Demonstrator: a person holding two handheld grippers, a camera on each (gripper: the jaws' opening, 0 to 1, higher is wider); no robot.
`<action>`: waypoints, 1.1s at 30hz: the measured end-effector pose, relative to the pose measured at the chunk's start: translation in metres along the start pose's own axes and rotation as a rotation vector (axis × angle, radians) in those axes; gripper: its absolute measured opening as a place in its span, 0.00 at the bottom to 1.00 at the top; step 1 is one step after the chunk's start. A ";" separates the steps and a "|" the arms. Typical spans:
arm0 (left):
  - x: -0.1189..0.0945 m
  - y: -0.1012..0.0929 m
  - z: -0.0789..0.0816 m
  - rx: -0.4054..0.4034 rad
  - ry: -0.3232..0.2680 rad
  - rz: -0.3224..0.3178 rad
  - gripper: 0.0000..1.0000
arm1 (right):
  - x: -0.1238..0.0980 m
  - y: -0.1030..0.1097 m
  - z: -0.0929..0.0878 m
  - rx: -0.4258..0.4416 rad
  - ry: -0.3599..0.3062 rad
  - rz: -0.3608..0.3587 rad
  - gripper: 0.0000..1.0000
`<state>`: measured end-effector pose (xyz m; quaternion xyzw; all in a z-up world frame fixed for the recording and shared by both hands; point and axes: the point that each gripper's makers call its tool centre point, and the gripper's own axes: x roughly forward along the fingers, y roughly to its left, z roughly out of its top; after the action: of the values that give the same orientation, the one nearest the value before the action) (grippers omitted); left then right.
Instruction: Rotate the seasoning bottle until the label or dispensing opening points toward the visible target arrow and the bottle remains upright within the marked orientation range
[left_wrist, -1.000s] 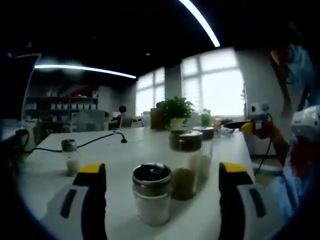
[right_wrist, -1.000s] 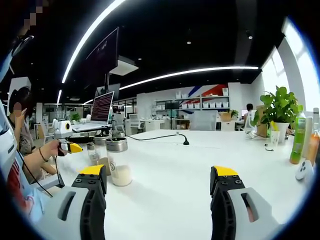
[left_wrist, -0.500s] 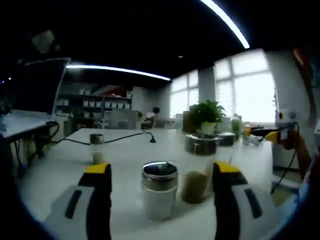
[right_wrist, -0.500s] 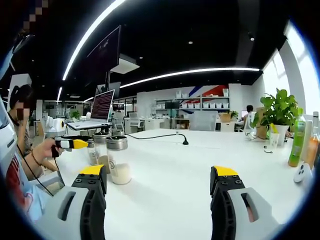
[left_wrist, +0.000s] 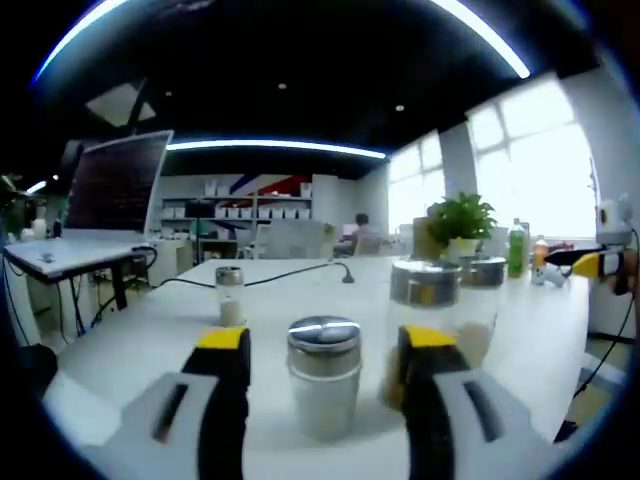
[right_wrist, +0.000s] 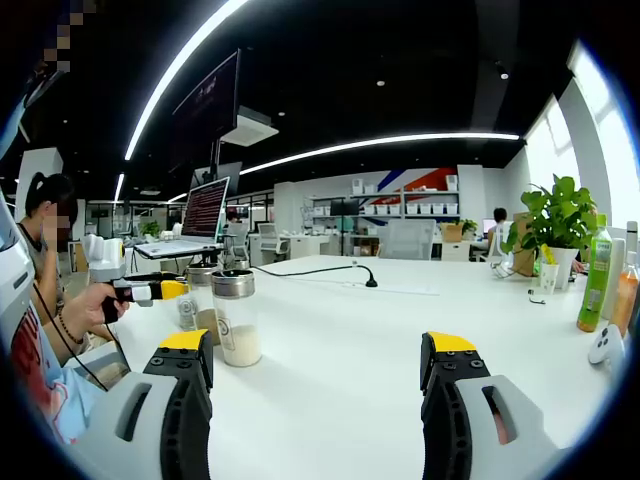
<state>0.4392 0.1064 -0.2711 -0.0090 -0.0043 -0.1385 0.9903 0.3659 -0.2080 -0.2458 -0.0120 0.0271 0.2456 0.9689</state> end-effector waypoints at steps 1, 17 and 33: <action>0.000 0.001 0.001 -0.002 -0.004 0.010 0.58 | 0.000 0.000 0.001 -0.002 -0.002 0.000 0.88; 0.006 -0.003 0.000 0.015 0.013 0.034 0.33 | -0.002 -0.002 0.000 0.004 -0.001 0.005 0.88; 0.010 -0.004 -0.002 -0.013 0.009 -0.030 0.33 | 0.000 -0.004 -0.002 0.015 0.004 0.013 0.88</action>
<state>0.4472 0.0997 -0.2725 -0.0149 0.0009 -0.1534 0.9881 0.3677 -0.2112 -0.2482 -0.0051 0.0307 0.2514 0.9674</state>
